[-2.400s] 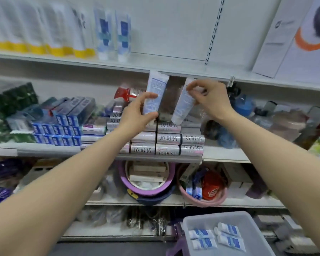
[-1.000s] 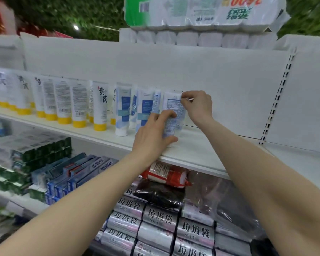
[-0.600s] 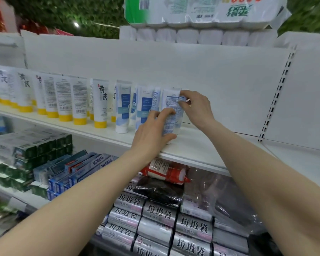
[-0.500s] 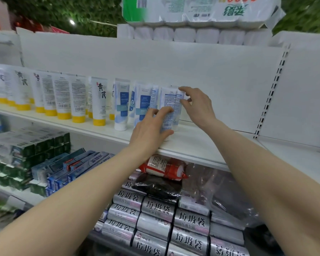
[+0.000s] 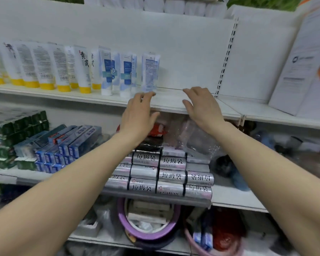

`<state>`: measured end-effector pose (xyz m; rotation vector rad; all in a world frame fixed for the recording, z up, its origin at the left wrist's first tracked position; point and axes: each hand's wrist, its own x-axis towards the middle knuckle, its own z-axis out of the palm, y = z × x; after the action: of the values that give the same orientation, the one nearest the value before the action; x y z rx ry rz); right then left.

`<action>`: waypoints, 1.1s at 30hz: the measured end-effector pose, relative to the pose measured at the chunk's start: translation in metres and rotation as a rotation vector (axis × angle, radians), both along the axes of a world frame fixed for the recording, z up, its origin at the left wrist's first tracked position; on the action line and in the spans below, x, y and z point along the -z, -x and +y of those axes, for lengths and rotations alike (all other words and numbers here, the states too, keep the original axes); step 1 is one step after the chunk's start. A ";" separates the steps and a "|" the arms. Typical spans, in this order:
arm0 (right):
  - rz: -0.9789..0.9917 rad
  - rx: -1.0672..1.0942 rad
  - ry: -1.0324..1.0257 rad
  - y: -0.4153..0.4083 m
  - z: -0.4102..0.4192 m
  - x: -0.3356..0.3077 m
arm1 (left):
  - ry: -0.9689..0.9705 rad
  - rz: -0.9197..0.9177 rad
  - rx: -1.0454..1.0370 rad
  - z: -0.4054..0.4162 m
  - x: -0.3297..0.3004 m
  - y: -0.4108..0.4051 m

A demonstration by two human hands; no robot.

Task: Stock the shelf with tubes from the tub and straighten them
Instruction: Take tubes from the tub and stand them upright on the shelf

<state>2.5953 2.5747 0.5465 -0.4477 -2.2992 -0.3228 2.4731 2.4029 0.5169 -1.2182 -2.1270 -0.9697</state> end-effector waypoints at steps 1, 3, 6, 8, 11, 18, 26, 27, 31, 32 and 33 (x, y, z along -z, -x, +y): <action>-0.017 0.015 -0.022 -0.015 -0.006 0.010 | 0.006 -0.001 0.020 -0.004 0.008 -0.011; -0.042 0.044 -0.041 -0.047 -0.016 0.032 | 0.018 -0.010 0.065 -0.008 0.025 -0.032; -0.078 0.105 -0.026 -0.097 -0.030 0.076 | 0.071 -0.055 0.141 -0.008 0.058 -0.068; -0.124 0.157 -0.009 -0.130 -0.037 0.111 | 0.111 -0.072 0.199 -0.006 0.085 -0.091; -0.171 0.235 0.084 -0.179 -0.045 0.165 | 0.177 -0.085 0.285 -0.001 0.130 -0.123; -0.299 0.378 0.322 -0.271 -0.055 0.296 | 0.413 -0.187 0.431 0.012 0.244 -0.191; -0.408 0.465 0.759 -0.353 -0.064 0.444 | 0.726 -0.270 0.539 0.029 0.380 -0.255; -0.423 0.482 0.816 -0.362 -0.064 0.462 | 0.762 -0.280 0.549 0.033 0.396 -0.262; -0.610 0.514 1.006 -0.391 -0.062 0.529 | 0.887 -0.355 0.545 0.046 0.463 -0.283; -0.666 0.522 1.054 -0.396 -0.061 0.544 | 0.922 -0.379 0.543 0.049 0.479 -0.287; -0.720 0.530 1.099 -0.400 -0.060 0.559 | 0.959 -0.399 0.540 0.052 0.495 -0.291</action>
<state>2.9956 2.5147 -0.0121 -1.7197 -2.8452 0.7127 2.7636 2.4547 0.0224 -2.2941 -2.7664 -0.3397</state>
